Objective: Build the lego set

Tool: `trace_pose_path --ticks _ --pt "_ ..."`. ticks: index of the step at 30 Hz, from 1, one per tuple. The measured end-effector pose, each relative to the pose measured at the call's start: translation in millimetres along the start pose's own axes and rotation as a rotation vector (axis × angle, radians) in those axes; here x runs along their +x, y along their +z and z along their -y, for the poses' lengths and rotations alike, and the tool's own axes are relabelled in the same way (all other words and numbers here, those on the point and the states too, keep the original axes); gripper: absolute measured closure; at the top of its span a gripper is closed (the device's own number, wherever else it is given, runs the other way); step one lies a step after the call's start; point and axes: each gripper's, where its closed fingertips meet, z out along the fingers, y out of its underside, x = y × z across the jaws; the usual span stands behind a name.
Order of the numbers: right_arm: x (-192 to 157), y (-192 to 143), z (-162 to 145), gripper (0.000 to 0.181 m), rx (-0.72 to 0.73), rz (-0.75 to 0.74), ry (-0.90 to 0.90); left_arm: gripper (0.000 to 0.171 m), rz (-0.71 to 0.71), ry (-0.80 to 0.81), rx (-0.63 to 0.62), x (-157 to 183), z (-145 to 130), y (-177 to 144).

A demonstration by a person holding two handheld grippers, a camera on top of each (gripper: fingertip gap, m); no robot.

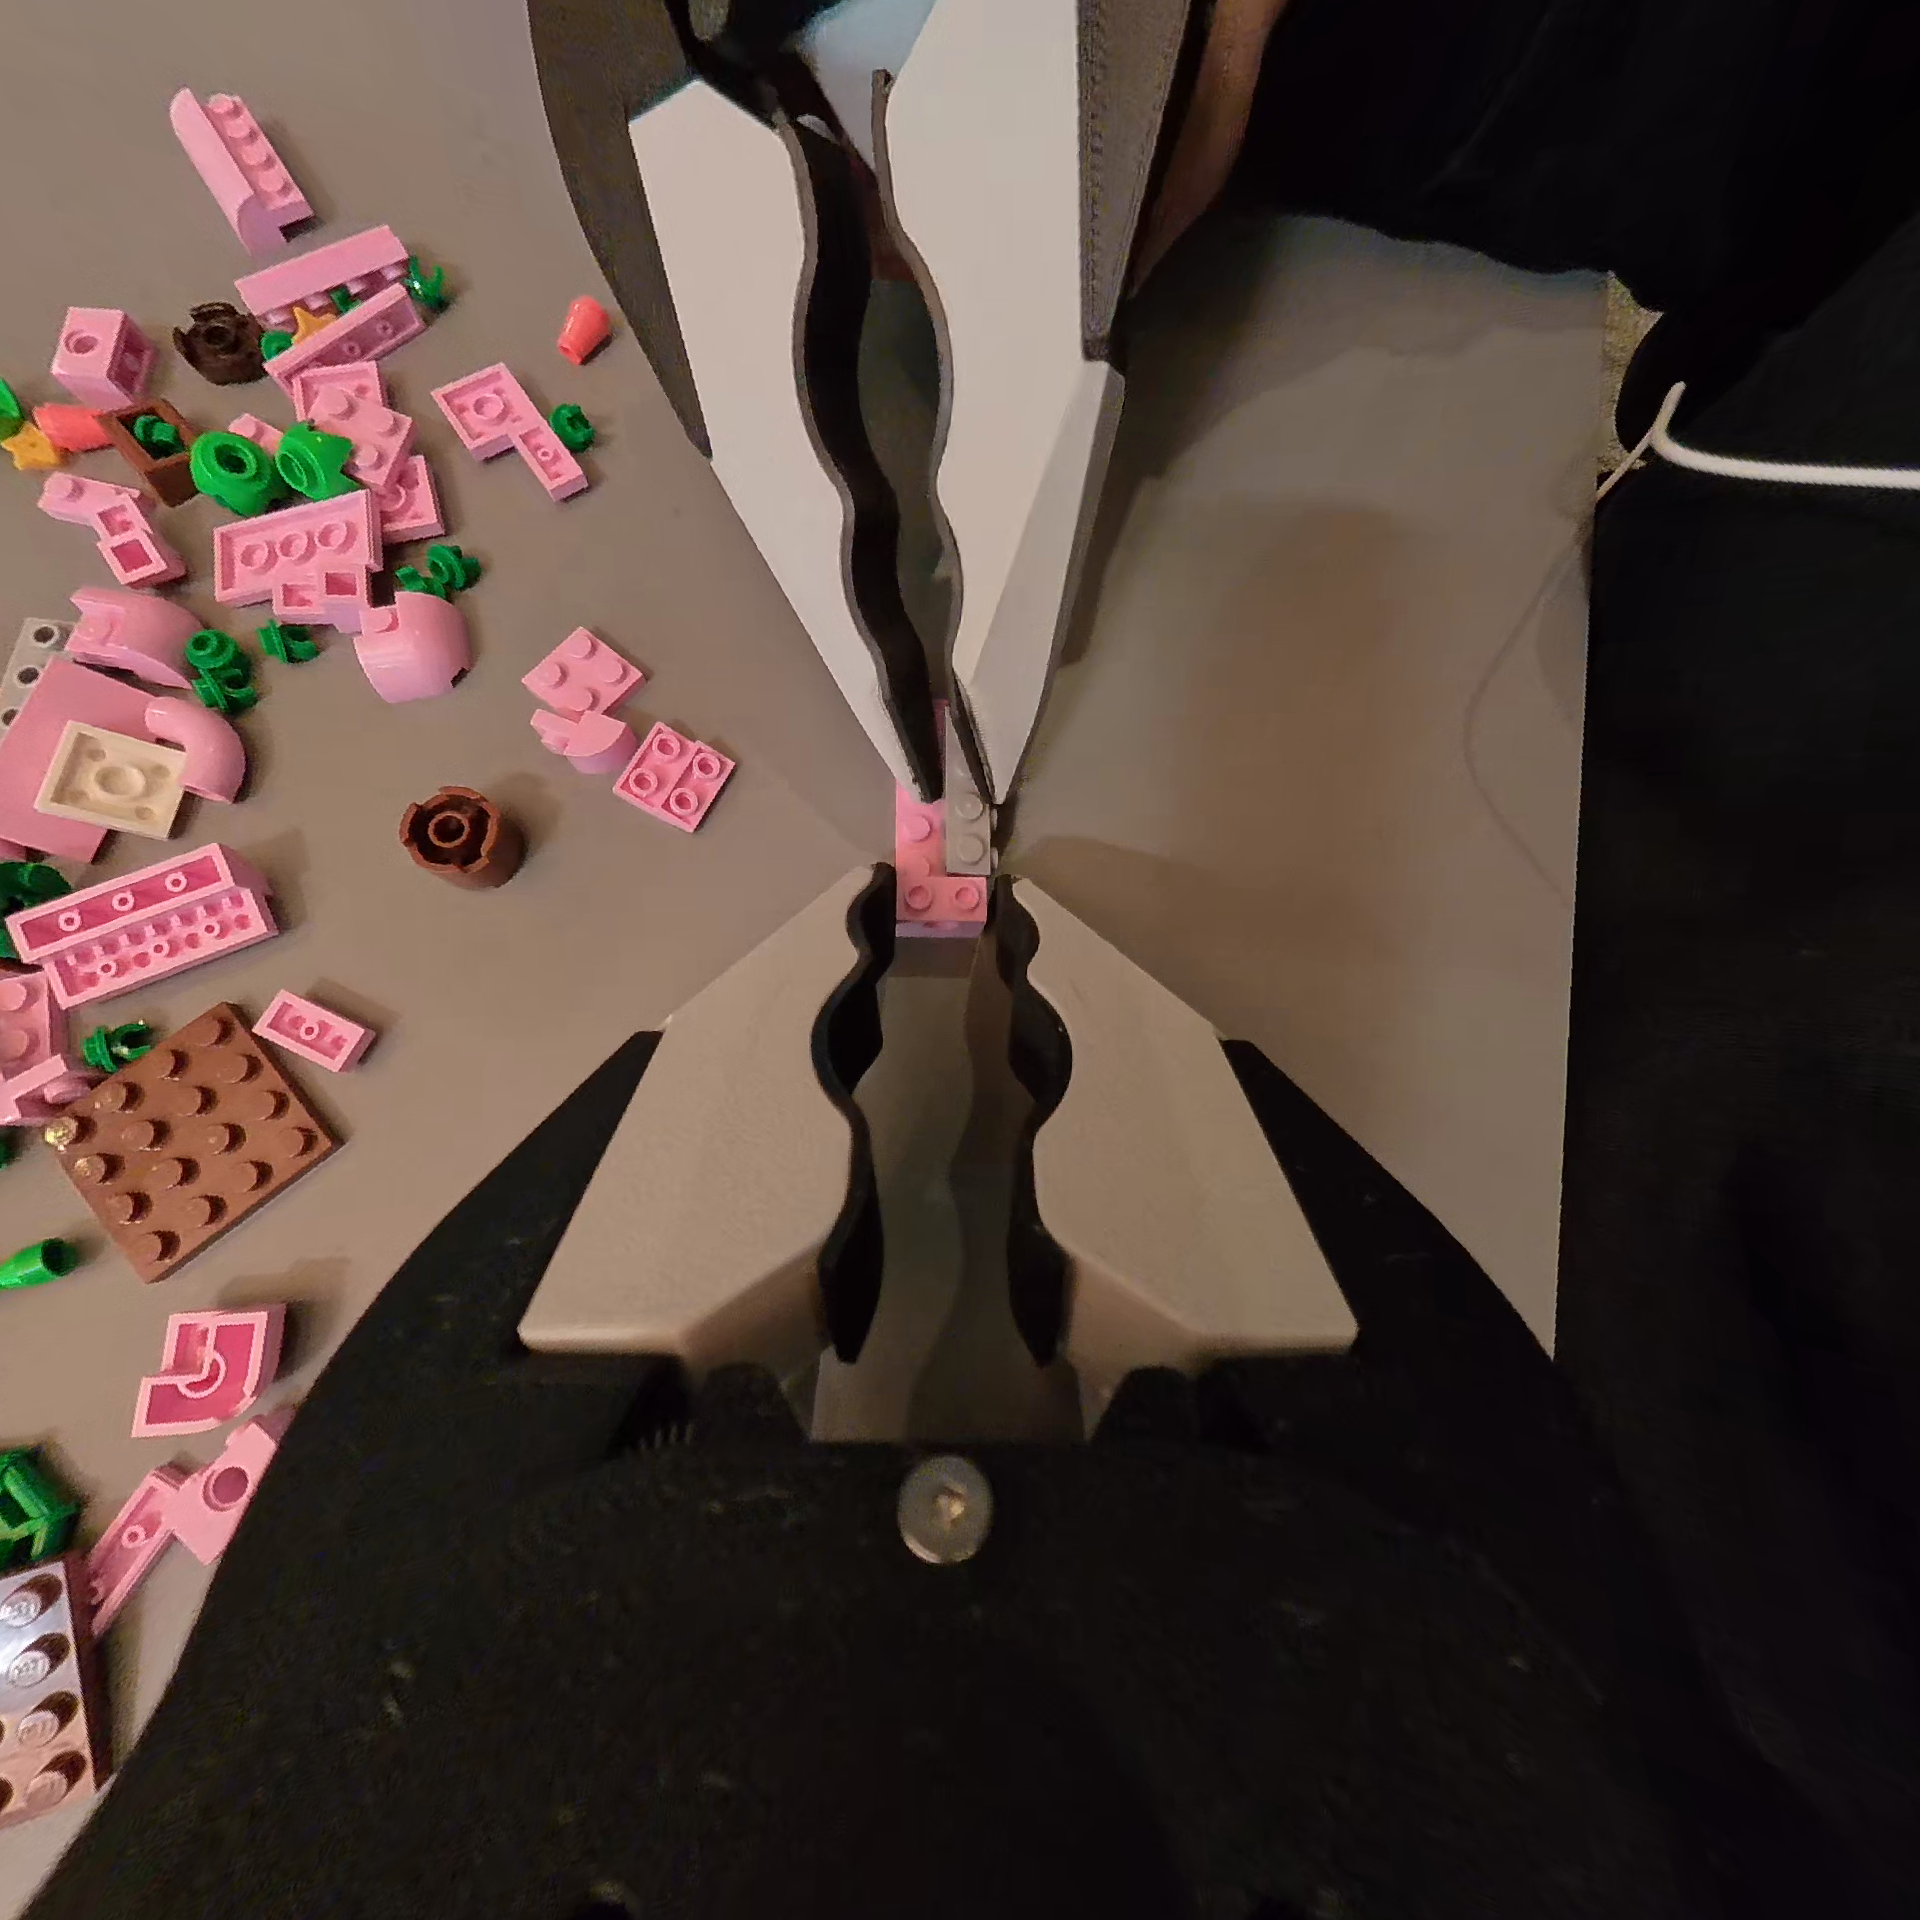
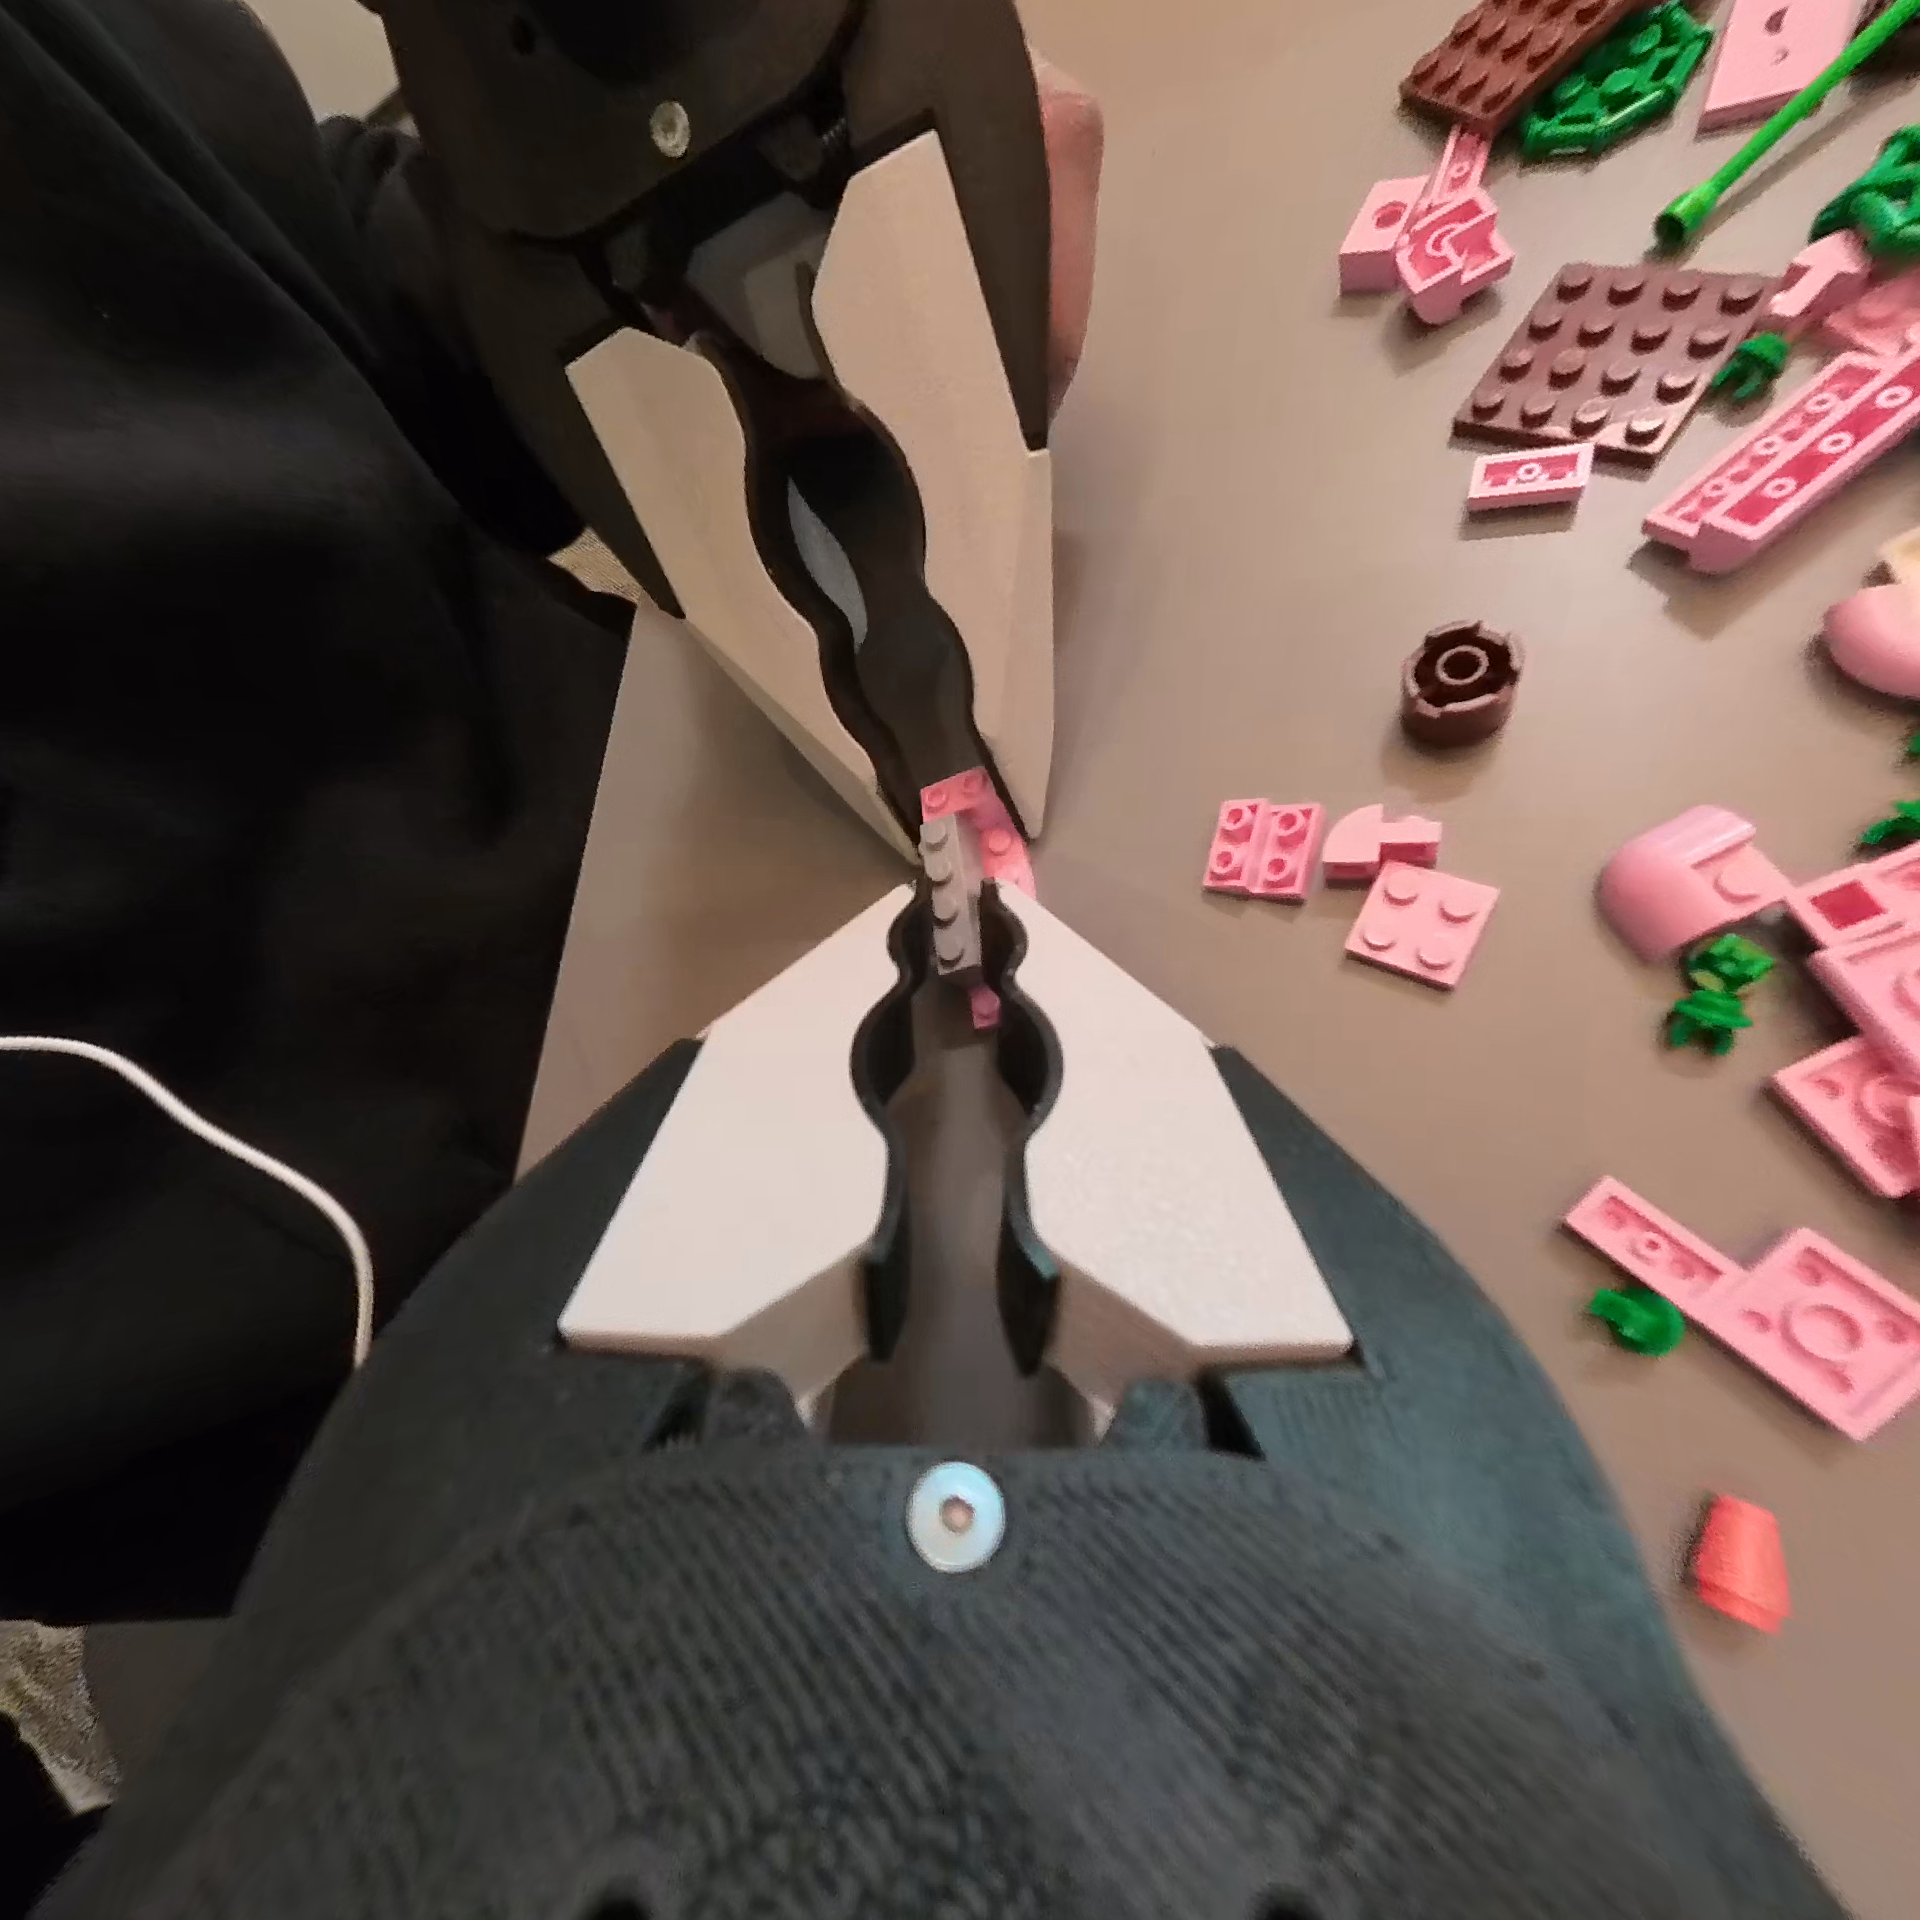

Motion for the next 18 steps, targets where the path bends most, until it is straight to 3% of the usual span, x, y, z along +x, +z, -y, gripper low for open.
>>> trace_pose_path --ticks 5,13,18 --pt "-0.2 0.4 0.2 0.173 0.001 -0.007 -0.006 0.156 0.001 -0.003 0.0 -0.5 0.1 0.0" --pt "-3.2 1.5 3.4 0.174 0.0 -0.103 -0.23 0.157 -0.015 -0.005 0.0 1.1 0.0 -0.1" --pt "-5.7 2.0 4.4 0.175 0.007 -0.094 -0.247 0.157 -0.022 -0.005 -0.001 1.9 -0.1 0.1"
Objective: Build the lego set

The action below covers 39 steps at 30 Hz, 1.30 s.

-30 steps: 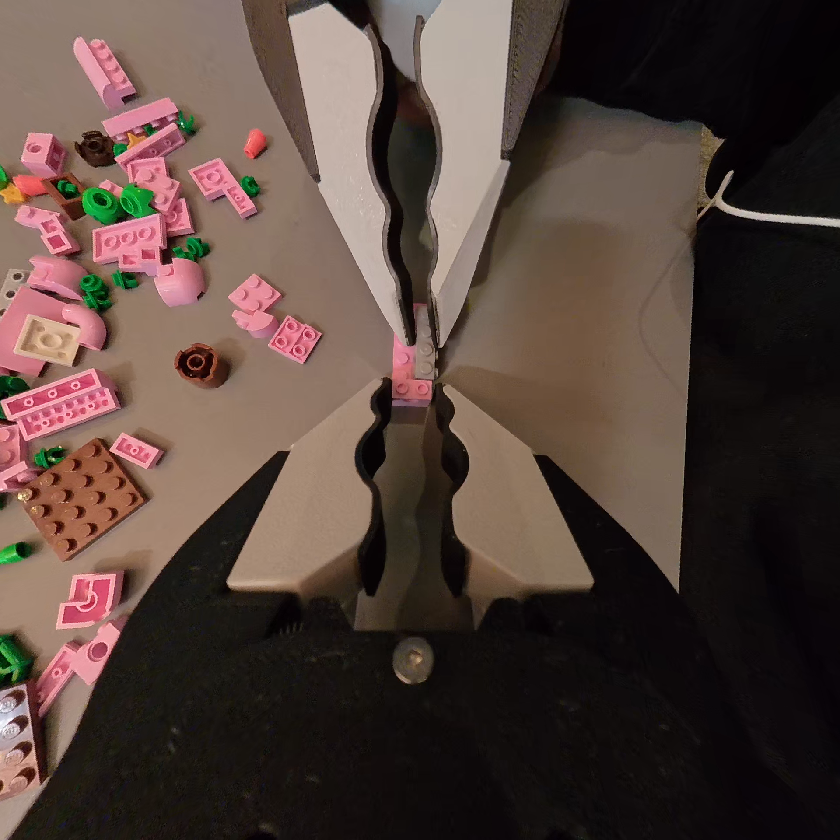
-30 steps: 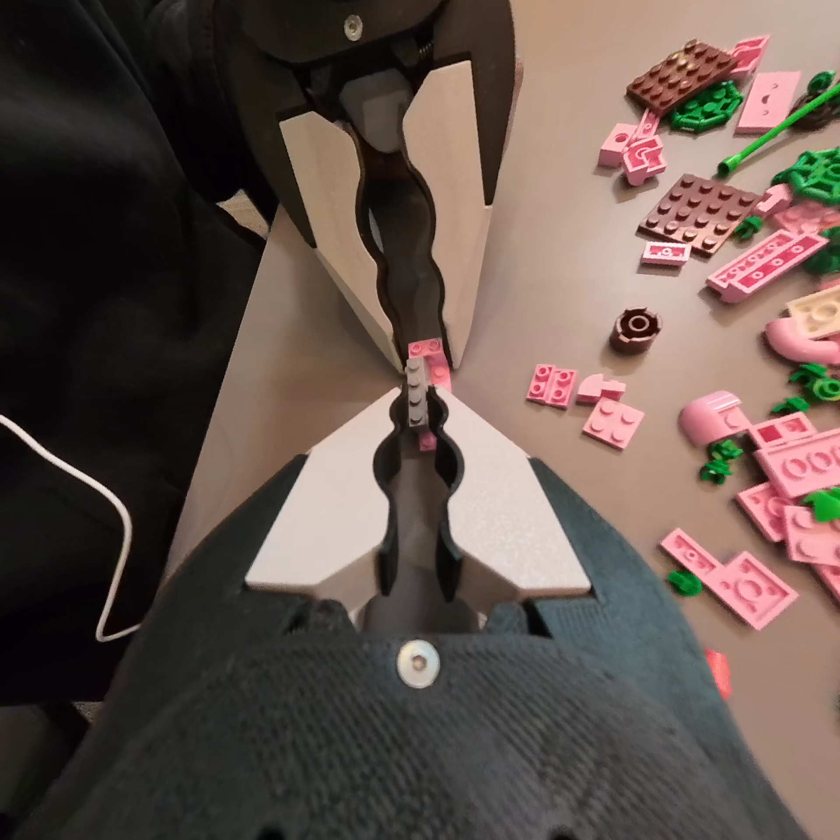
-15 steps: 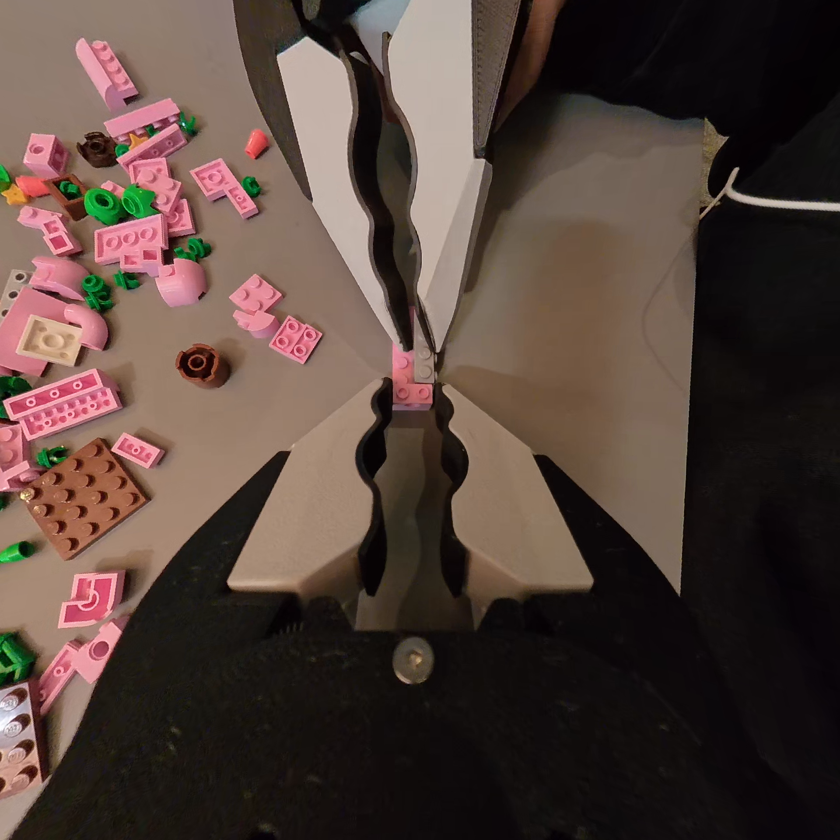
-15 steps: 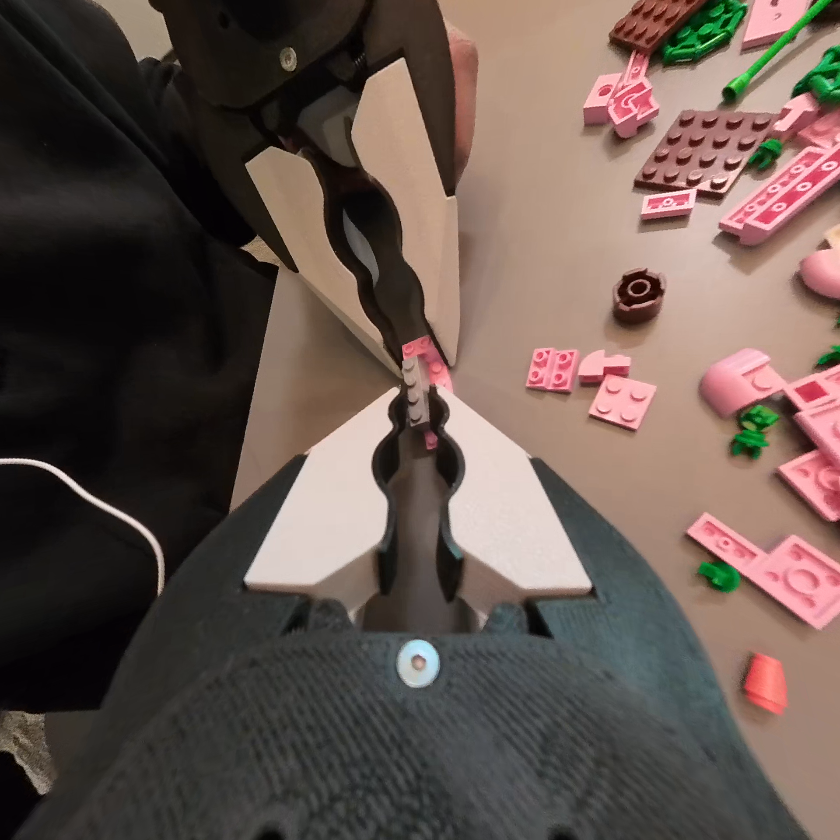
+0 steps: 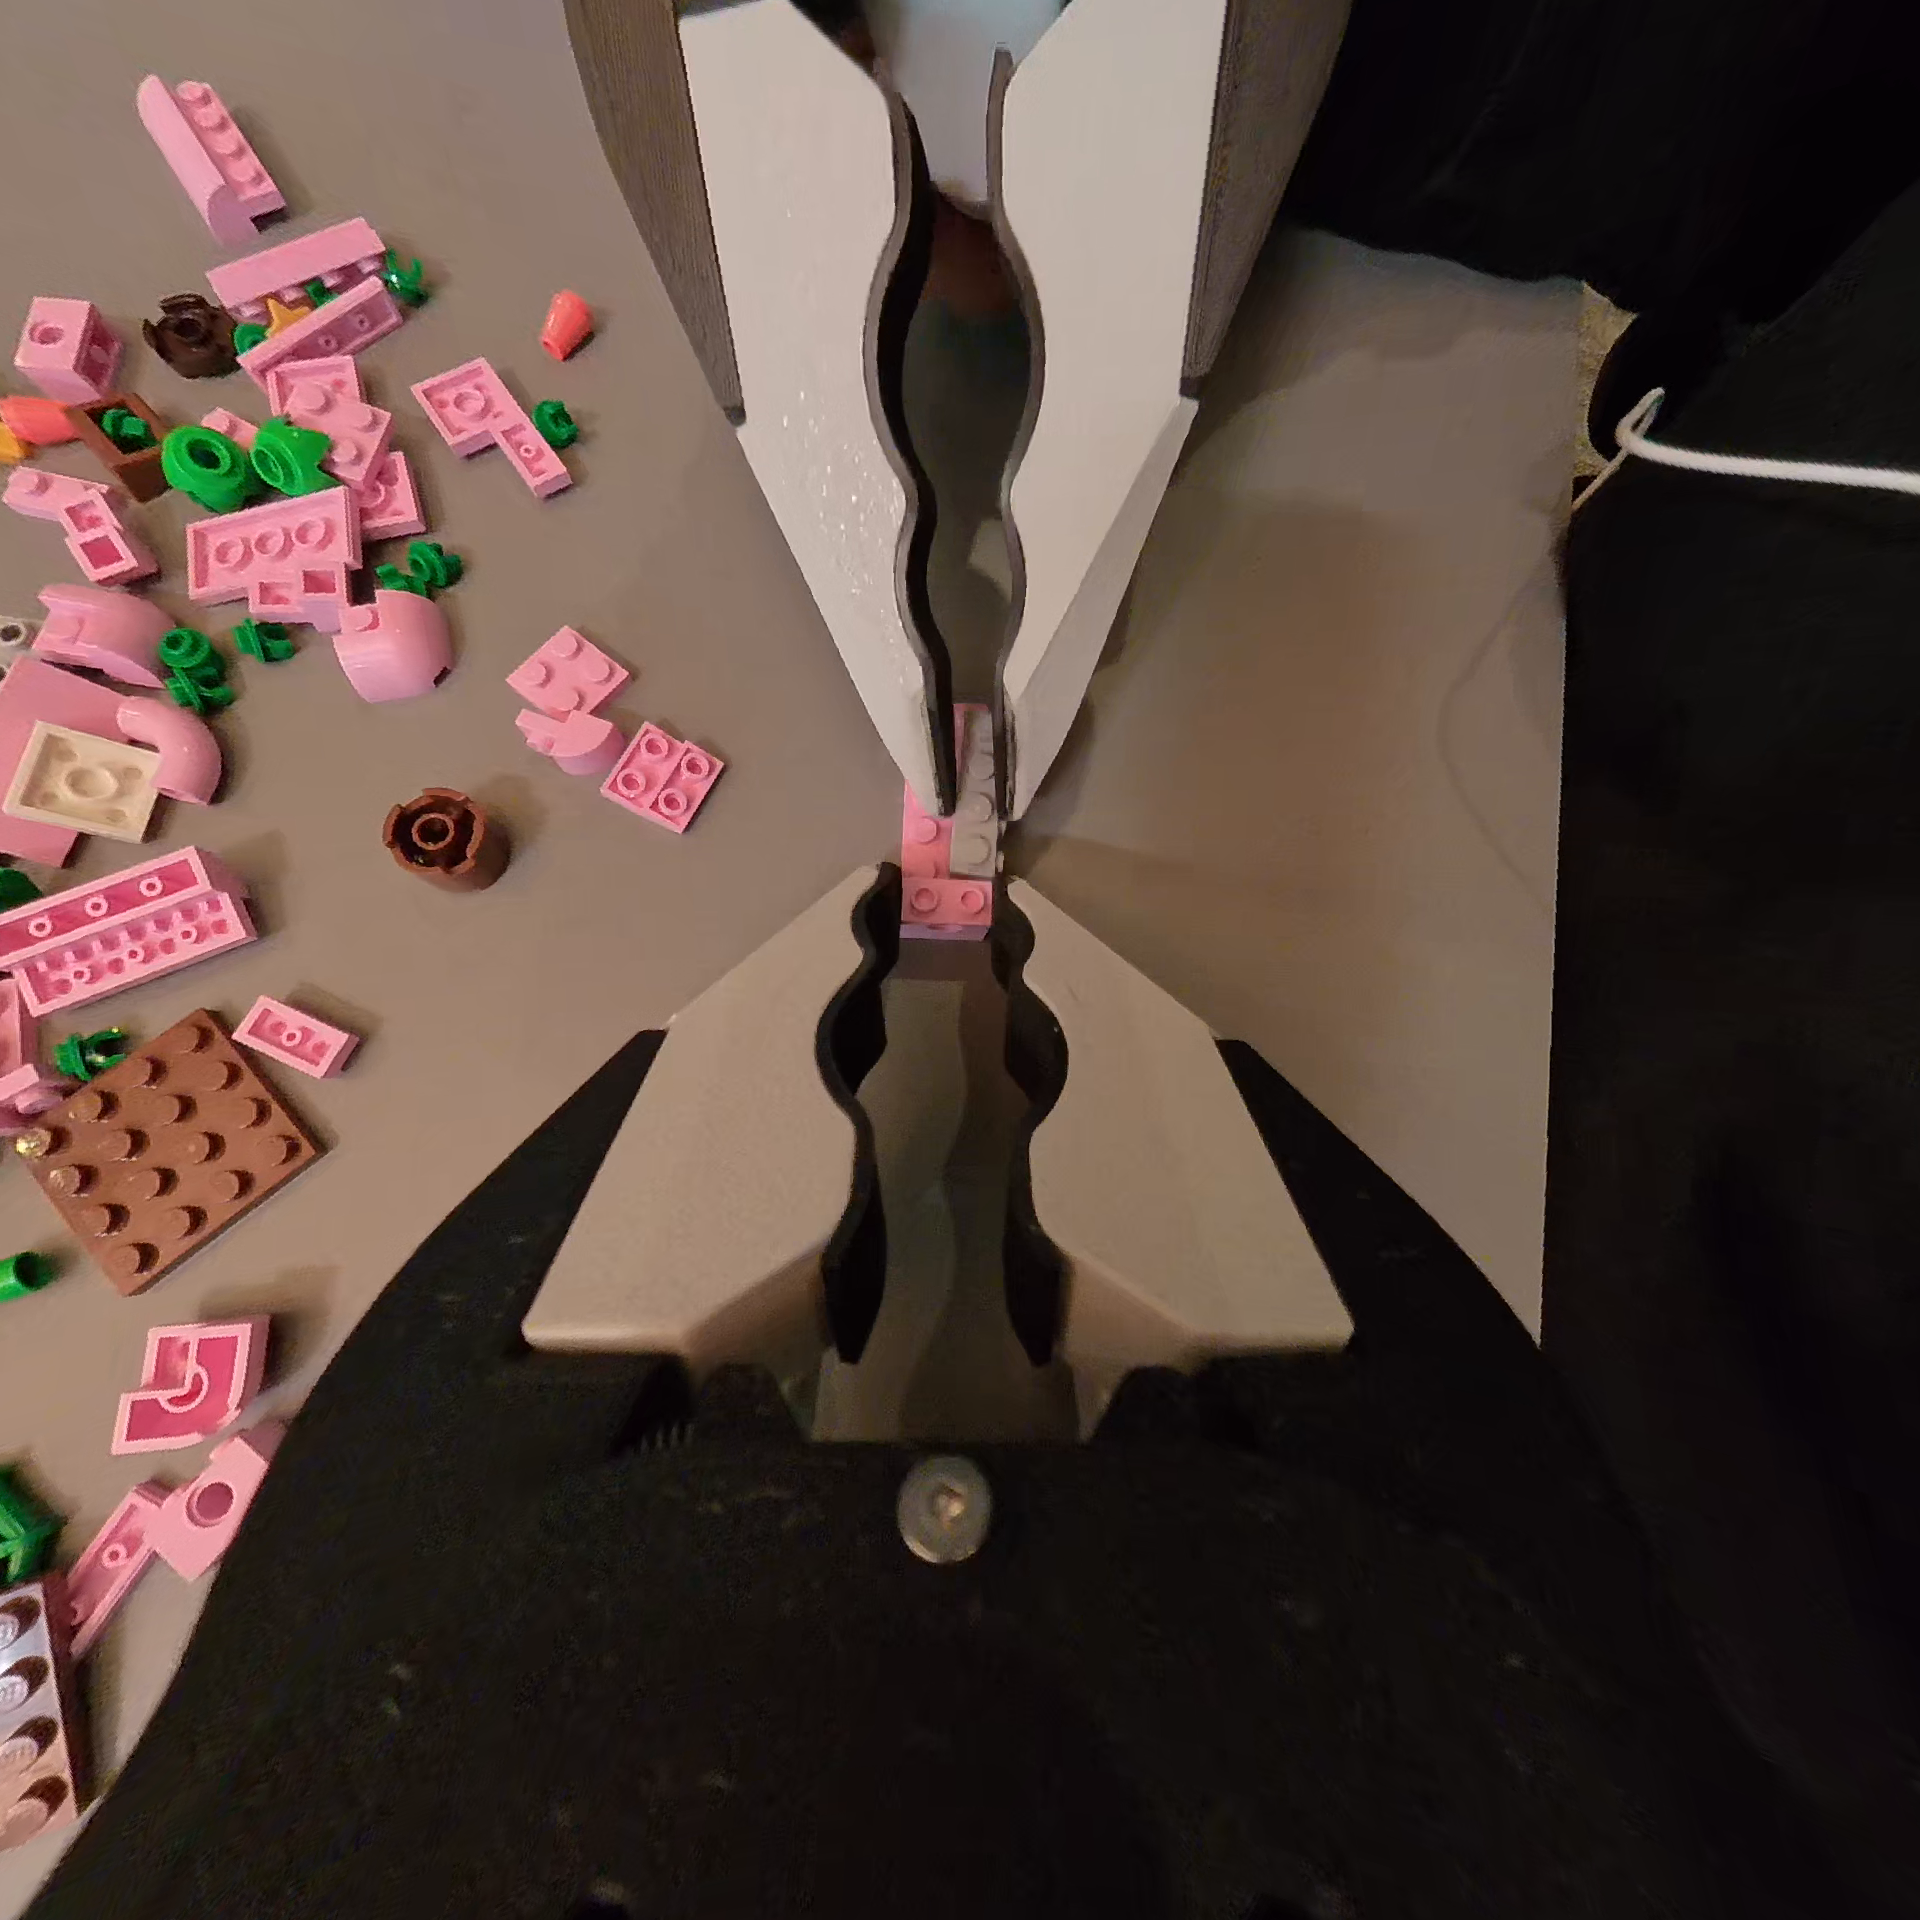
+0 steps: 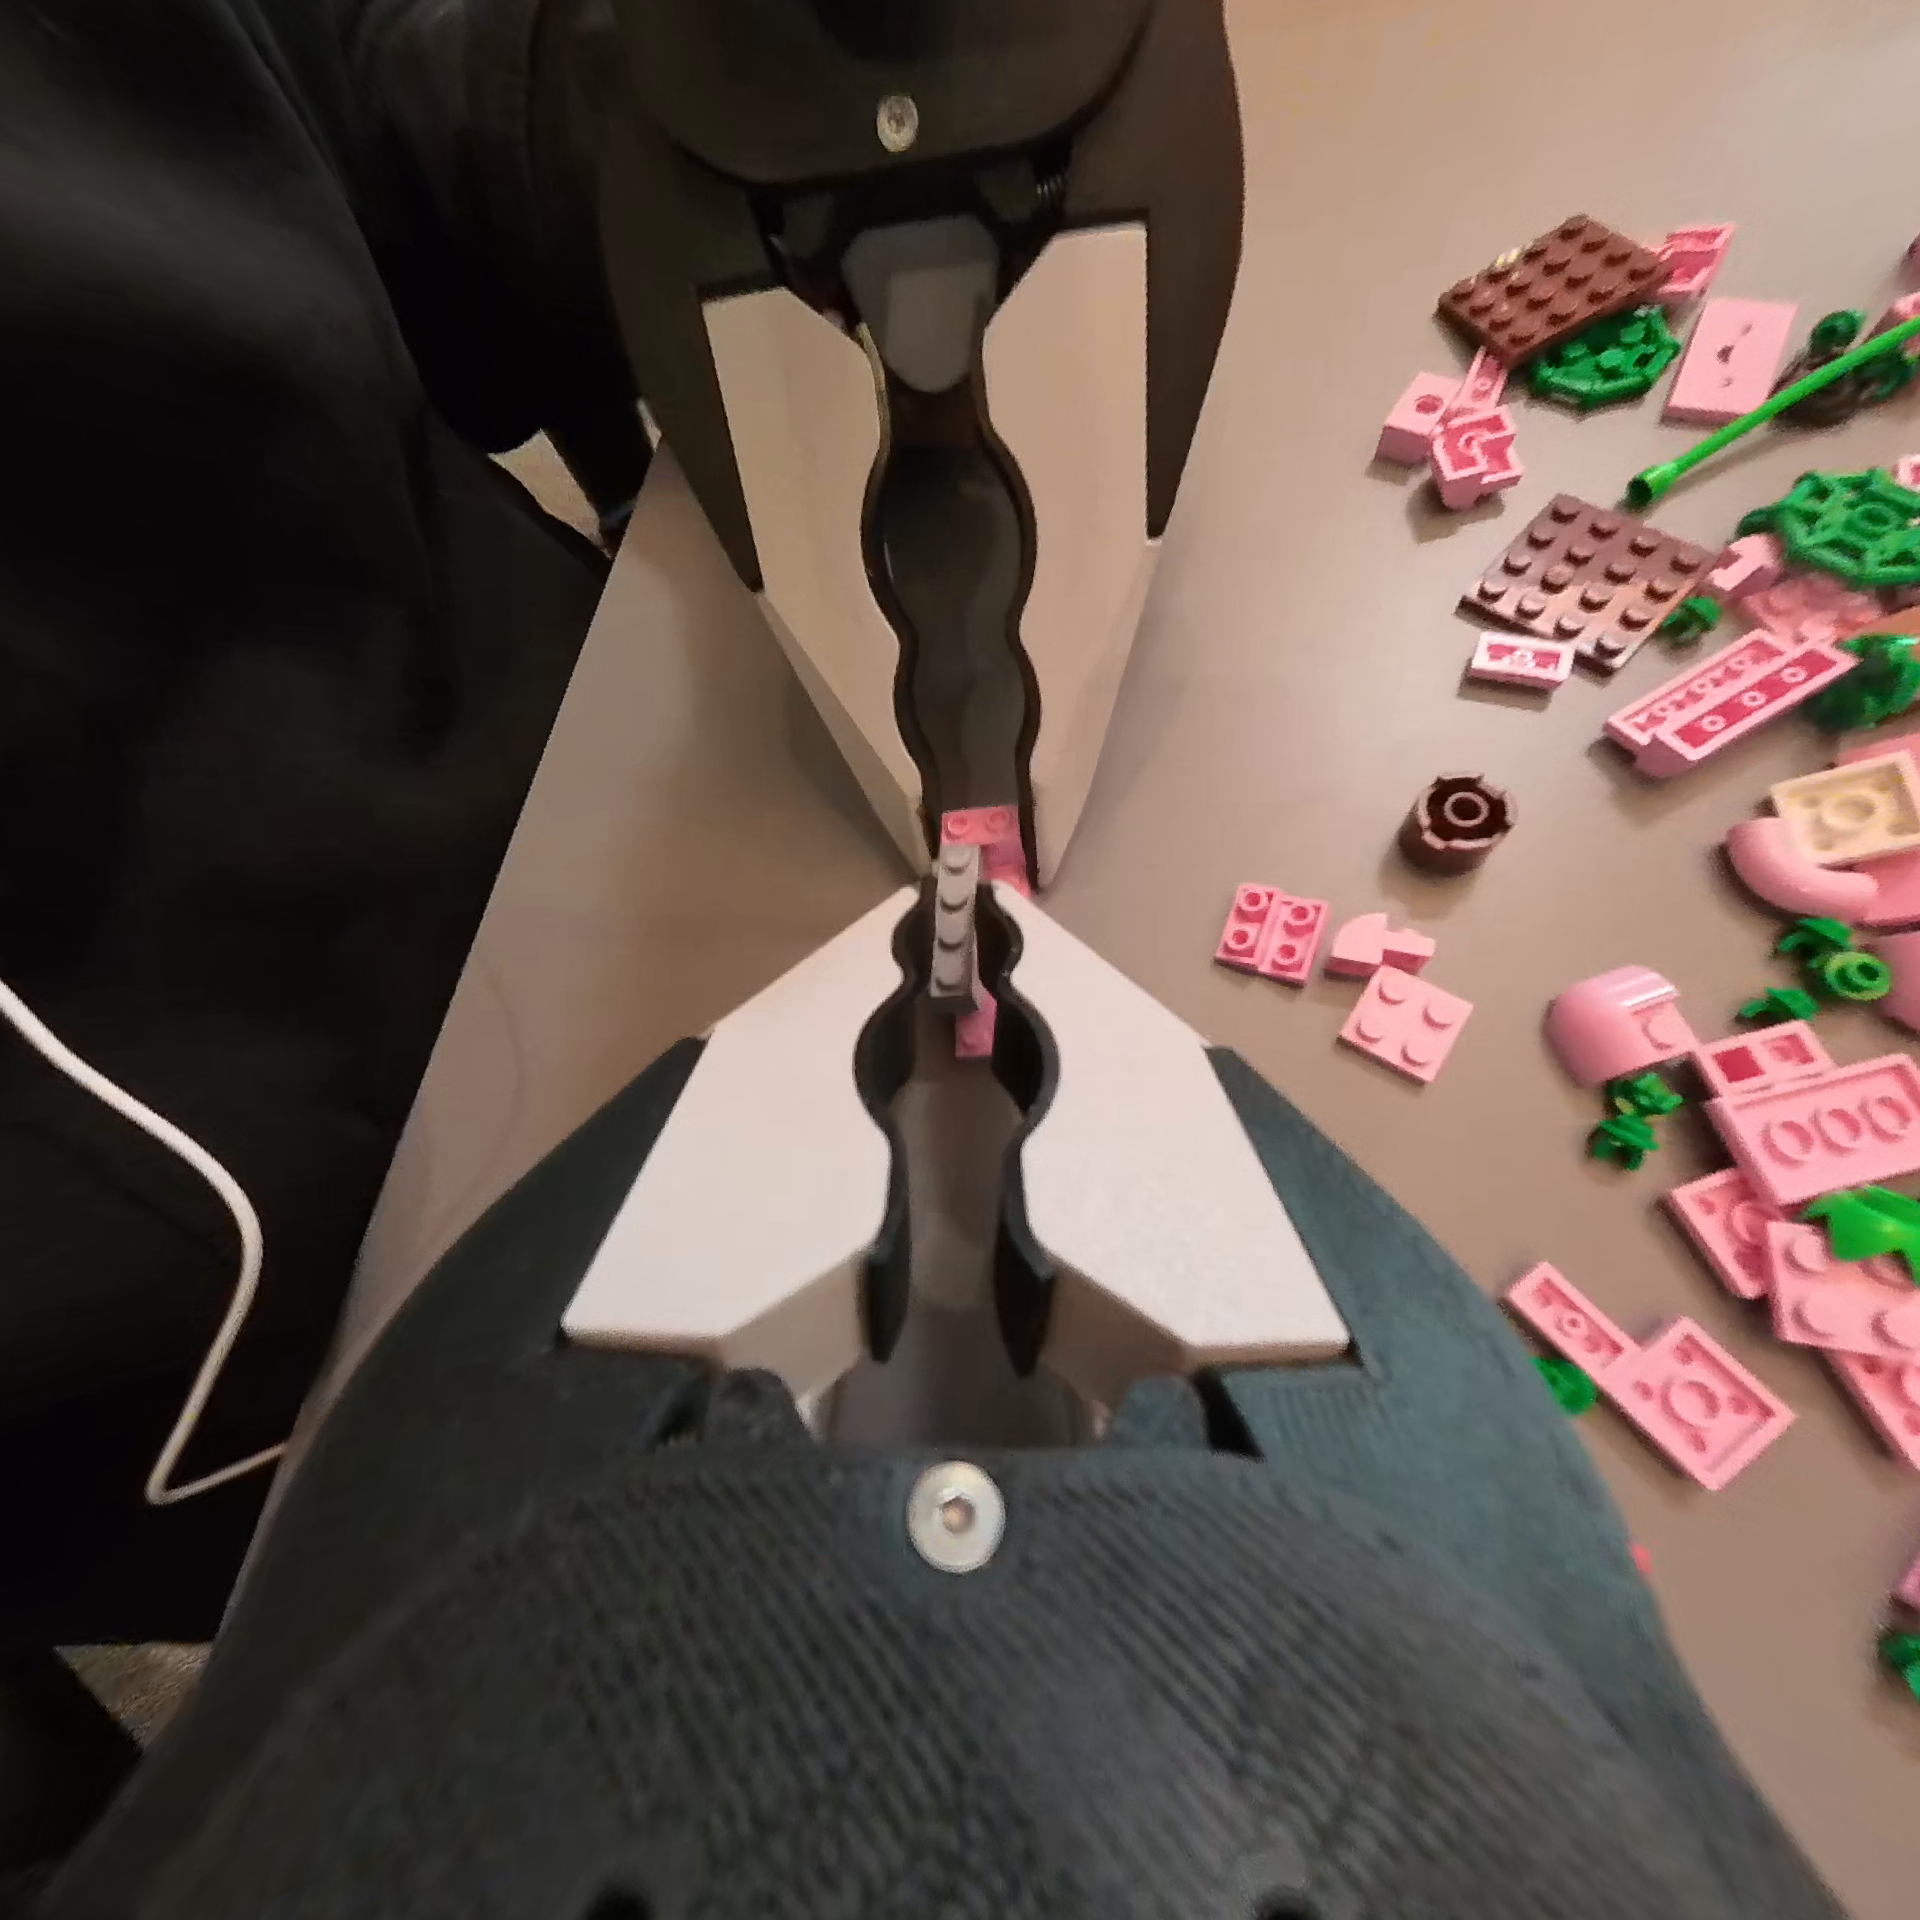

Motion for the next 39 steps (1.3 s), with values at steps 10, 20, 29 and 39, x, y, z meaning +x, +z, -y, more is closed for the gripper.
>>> trace_pose_path --ticks 10,20,29,39 --pt "0.1 0.2 -1.5 0.175 -0.009 0.017 0.025 0.157 -0.005 -0.002 0.0 0.3 -0.1 -0.2" --pt "-0.2 0.9 -2.1 0.175 -0.014 0.035 0.041 0.155 -0.082 -0.077 0.005 1.7 -5.3 -6.9" --pt "0.3 0.5 -1.7 0.175 -0.015 0.111 0.135 0.156 -0.134 -0.115 0.009 2.7 -4.6 -7.3" --pt "-0.2 1.3 -1.9 0.175 -0.014 0.12 0.174 0.156 -0.144 -0.117 0.008 2.9 -4.6 -7.4"
